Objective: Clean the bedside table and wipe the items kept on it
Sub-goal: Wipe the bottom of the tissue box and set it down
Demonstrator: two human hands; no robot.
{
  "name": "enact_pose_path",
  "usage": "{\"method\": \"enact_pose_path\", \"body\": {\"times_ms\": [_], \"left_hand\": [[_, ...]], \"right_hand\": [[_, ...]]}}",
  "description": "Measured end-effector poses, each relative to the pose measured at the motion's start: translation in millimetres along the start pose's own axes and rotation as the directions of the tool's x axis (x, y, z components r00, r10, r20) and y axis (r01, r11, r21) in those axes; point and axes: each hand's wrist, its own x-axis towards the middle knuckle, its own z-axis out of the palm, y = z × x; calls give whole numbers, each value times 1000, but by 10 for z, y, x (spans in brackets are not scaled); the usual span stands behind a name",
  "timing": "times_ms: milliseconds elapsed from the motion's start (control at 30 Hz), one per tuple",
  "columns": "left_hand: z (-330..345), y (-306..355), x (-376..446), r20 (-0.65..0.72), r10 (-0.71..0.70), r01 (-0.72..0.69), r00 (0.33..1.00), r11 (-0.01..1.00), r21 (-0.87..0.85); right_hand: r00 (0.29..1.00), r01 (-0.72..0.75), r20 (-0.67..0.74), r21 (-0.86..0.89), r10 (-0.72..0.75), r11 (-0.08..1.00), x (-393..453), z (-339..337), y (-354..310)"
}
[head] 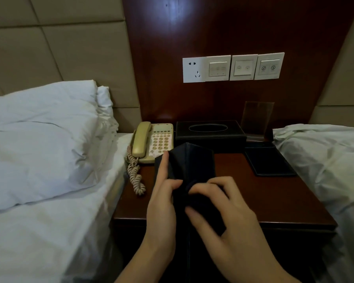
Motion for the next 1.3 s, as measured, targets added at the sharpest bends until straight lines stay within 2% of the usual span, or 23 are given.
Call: {"method": "enact_pose_path", "body": {"times_ms": [133, 200, 300, 400, 467, 567, 667, 800, 933, 1067, 1167, 1300], "left_hand": [[16, -22, 7, 0, -21, 21, 1000, 998, -51], [22, -8, 6, -9, 0, 0, 1000, 999, -37], [-19, -15, 69, -10, -4, 4, 1000, 1000, -11], [-42, -41, 135, 49, -35, 31, 998, 997, 76], [-51, -67, 152, 13, -47, 44, 999, 979, 200], [-90, -90, 155, -43, -104, 111, 994, 959, 260], [-85, -85, 109, 69, -172, 129, 983, 904, 409], [-50, -135, 41, 86, -155, 85, 984, 840, 536], [-85, -169, 62, 56, -150, 119, 987, 921, 372], [-38, -160, 59, 43, -192, 184, 980, 971, 155], [-10, -147, 63, 84, -212, 212, 974, 977, 7], [-27, -153, 114, 184, -150, 162, 971, 985, -53]], "right_hand": [[963, -248, -50, 220, 265, 943, 109, -74, 199], [937, -331, 20, 366, 348, 870, 114, -76, 205], [916, -386, 120, 519, 382, 762, 88, -65, 167], [898, -393, 58, 552, 436, 736, 86, -41, 237], [874, -409, 16, 565, 486, 717, 86, -8, 285], [861, -408, -31, 556, 508, 725, 88, 31, 299], [859, -387, -69, 562, 508, 731, 95, 24, 295], [867, -373, -86, 544, 492, 752, 111, 8, 292], [883, -361, -68, 536, 465, 763, 136, -19, 301], [894, -375, 27, 588, 447, 716, 162, -67, 280], [931, -314, 1, 519, 366, 795, 137, -68, 253], [958, -233, -61, 406, 281, 883, 125, -94, 262]]}}
